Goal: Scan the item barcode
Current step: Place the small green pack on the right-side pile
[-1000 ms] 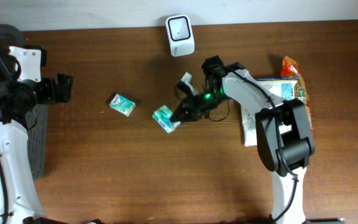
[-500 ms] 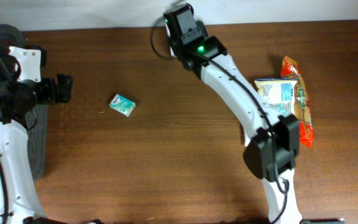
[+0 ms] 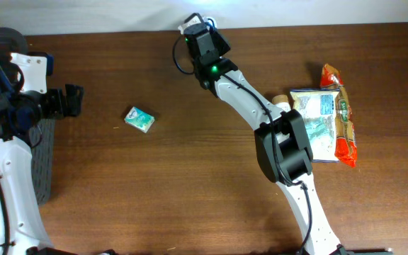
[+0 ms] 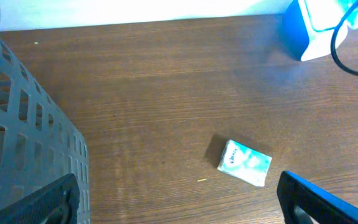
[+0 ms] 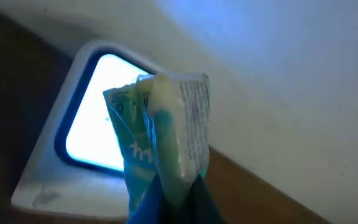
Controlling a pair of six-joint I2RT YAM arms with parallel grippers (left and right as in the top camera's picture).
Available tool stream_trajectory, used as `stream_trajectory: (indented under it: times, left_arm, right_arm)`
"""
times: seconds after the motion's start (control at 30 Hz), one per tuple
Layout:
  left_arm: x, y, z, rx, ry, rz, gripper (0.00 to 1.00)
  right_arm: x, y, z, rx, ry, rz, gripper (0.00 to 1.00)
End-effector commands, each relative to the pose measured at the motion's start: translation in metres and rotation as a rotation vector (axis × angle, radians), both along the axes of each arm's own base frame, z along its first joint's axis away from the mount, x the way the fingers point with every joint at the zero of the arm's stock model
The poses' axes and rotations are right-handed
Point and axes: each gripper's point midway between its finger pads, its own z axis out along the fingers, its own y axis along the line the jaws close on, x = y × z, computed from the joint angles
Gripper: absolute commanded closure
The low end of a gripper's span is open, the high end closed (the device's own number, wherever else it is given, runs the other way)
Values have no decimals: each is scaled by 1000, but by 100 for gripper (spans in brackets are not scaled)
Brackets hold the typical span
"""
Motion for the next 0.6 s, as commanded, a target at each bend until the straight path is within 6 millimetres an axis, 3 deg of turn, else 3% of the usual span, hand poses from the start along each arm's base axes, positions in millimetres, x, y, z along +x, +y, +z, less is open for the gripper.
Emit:
stream_trajectory:
  times: [0.0, 0.1, 0.2, 0.23, 0.27, 0.3, 0.37, 0.5, 0.57]
  left_arm:
    - [0, -1, 2, 4, -9, -13, 1]
    - [0, -1, 2, 4, -9, -13, 1]
    - [0, -1, 2, 4, -9, -13, 1]
    - [0, -1, 2, 3, -9, -13, 1]
    - [0, -1, 2, 3, -9, -13, 1]
    - [0, -1, 2, 3, -9, -13, 1]
    - [0, -1, 2, 3, -9, -13, 1]
    - [0, -1, 2, 3, -9, -13, 1]
    - [0, -1, 2, 4, -9, -13, 1]
  right_arm:
    - [-18, 11, 50, 166, 13, 27, 96]
    - [-72, 23, 84, 404, 211, 79, 96]
    - [-153, -3, 126, 495, 417, 22, 96]
    - [-168, -9, 129, 499, 457, 7, 96]
    - [-205, -28, 132, 490, 554, -61, 96]
    - [-225, -42, 127, 475, 623, -122, 96]
    - [-246, -62, 111, 439, 727, -209, 96]
    - [-255, -89, 71, 404, 843, -338, 96]
    - [-264, -111, 39, 382, 915, -426, 96]
